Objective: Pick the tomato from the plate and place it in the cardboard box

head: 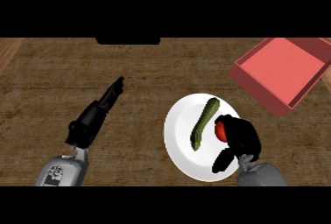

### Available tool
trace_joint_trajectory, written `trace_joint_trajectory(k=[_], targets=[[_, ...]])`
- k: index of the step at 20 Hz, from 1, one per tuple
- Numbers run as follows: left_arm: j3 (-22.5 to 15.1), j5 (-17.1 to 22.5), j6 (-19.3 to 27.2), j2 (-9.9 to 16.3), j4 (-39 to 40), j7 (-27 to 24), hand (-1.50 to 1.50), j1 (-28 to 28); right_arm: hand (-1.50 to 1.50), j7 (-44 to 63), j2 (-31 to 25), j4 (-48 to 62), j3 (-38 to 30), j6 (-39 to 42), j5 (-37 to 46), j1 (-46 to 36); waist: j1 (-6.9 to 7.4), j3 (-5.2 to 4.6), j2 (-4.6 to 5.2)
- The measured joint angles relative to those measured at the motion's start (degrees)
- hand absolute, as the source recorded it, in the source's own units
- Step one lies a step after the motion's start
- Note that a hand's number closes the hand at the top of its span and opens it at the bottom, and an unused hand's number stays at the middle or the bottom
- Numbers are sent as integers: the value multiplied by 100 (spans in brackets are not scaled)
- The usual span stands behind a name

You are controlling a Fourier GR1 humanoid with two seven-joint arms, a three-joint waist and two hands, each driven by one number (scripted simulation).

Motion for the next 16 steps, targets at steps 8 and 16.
trace_joint_trajectory(k=[8, 16], targets=[[75, 0, -76, 36, -21, 22, 0, -12, 150, -2320, -1270, -37, 74, 121, -378, -31, -1, 41, 36], [150, 51, -84, 65, -39, -29, 0, 27, 150, -5952, -3234, -101, -296, -408, -1064, 1, -55, 90, 76]])
